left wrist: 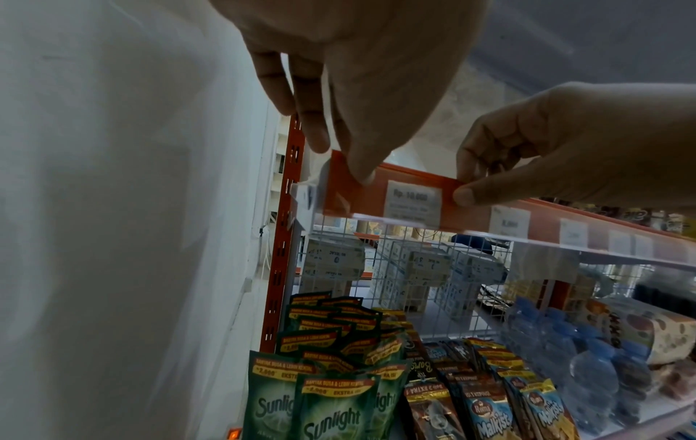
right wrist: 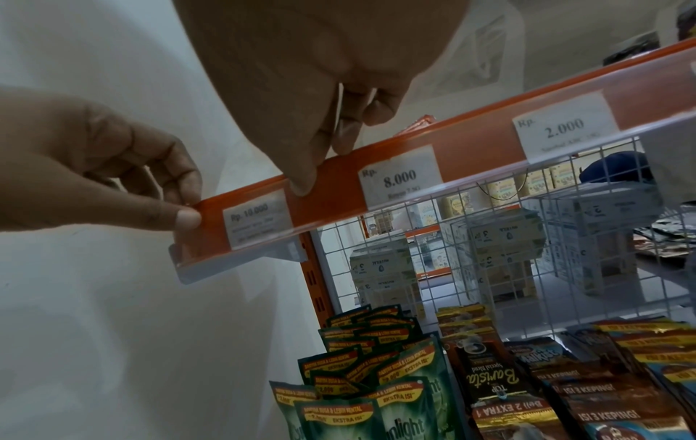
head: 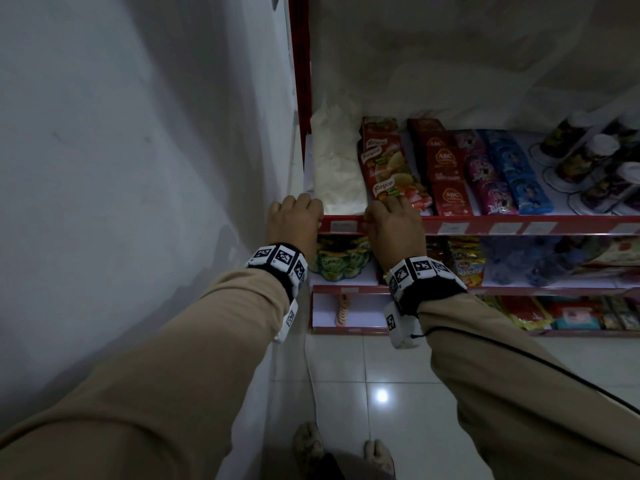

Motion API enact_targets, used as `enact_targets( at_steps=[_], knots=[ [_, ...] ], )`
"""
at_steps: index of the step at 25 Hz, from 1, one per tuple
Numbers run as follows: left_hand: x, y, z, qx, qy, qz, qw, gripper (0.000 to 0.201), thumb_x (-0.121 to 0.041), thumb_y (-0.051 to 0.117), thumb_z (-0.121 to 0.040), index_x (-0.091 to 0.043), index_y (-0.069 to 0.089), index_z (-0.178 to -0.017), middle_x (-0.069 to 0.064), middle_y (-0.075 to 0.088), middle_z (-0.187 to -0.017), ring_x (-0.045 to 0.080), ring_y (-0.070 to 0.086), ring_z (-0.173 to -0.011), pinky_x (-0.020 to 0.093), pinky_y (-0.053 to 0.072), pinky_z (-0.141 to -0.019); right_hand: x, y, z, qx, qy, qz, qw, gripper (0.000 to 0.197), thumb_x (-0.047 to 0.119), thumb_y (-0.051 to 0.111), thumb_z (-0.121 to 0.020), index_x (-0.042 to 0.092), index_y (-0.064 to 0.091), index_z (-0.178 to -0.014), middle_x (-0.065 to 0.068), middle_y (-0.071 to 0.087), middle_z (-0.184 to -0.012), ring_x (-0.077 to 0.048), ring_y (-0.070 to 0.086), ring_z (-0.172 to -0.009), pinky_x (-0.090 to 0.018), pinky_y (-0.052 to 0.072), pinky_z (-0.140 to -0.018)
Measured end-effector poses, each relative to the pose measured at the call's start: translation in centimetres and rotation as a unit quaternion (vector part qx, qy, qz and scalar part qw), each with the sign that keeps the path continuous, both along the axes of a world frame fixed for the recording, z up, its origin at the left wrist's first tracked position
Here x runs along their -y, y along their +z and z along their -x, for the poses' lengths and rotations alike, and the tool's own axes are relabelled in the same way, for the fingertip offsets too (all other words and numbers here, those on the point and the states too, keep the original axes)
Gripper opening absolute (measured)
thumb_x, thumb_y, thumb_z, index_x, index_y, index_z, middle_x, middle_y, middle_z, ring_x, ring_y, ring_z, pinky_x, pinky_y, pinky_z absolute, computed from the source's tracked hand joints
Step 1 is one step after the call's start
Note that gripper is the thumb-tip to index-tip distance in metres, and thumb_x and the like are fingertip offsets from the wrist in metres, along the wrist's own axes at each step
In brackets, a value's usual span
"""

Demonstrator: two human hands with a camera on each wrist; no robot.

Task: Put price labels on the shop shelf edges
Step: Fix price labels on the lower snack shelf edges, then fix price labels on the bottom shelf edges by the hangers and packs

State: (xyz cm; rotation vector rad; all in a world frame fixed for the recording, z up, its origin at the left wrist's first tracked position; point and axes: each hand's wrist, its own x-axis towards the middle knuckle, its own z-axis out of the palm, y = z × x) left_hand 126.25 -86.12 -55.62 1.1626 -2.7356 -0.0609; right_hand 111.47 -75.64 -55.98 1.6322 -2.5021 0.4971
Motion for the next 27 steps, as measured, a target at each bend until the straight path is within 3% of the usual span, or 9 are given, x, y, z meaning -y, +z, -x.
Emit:
enact_targets(
  at_steps=[5, 11, 15, 22, 27],
  knots=[
    [-0.4, 0.0, -0.4, -0.008, 0.034, -0.017, 0.999, 0.013, -0.017, 0.053, -0.090, -0.017, 0.057, -0.102, 0.005, 0.055, -0.108, 0.028, 0.051, -0.098, 0.036, 0.032, -0.082, -0.8, -0.3, 0.0, 0.003, 0.005, 0.033, 0.999, 0.009, 0.008, 0.060, -0.079, 0.008, 0.063, -0.088, -0.016, 0.062, -0.094, -0.036, 0.053, -0.091, -0.041, 0.040, -0.072],
    [-3.7, -1.1, -0.4, 0.000, 0.069, -0.040, 0.997, 0.026, -0.020, 0.055, -0.088, -0.013, 0.050, -0.113, 0.009, 0.049, -0.118, 0.032, 0.050, -0.103, 0.041, 0.037, -0.086, -4.4, -2.1, 0.5, 0.062, 0.062, 0.033, 0.996, 0.012, 0.008, 0.062, -0.082, 0.005, 0.065, -0.093, -0.018, 0.061, -0.094, -0.036, 0.054, -0.091, -0.041, 0.046, -0.074],
    [-6.8, -2.8, 0.1, 0.015, 0.082, -0.067, 0.994, 0.026, -0.020, 0.054, -0.086, -0.016, 0.051, -0.111, 0.008, 0.052, -0.120, 0.032, 0.050, -0.108, 0.043, 0.038, -0.089, -7.4, -4.1, 1.3, 0.093, 0.084, -0.033, 0.992, 0.019, 0.009, 0.059, -0.083, 0.004, 0.064, -0.101, -0.018, 0.060, -0.102, -0.037, 0.053, -0.096, -0.042, 0.046, -0.077],
    [-11.9, -6.6, 0.8, 0.059, 0.079, -0.130, 0.987, 0.029, -0.027, 0.058, -0.087, -0.019, 0.056, -0.115, 0.005, 0.055, -0.121, 0.031, 0.049, -0.114, 0.041, 0.038, -0.093, -11.1, -7.9, 2.5, 0.126, 0.131, -0.076, 0.980, 0.021, 0.008, 0.060, -0.082, 0.007, 0.062, -0.103, -0.016, 0.059, -0.108, -0.036, 0.051, -0.105, -0.042, 0.047, -0.080],
    [-13.3, -11.7, 0.9, 0.061, 0.049, -0.136, 0.988, 0.028, -0.028, 0.054, -0.088, -0.017, 0.058, -0.114, 0.007, 0.055, -0.119, 0.032, 0.052, -0.108, 0.039, 0.043, -0.088, -12.1, -14.0, 2.3, 0.126, 0.119, -0.118, 0.978, 0.029, 0.013, 0.060, -0.085, 0.009, 0.059, -0.114, -0.015, 0.056, -0.115, -0.034, 0.047, -0.110, -0.040, 0.044, -0.085]
  ],
)
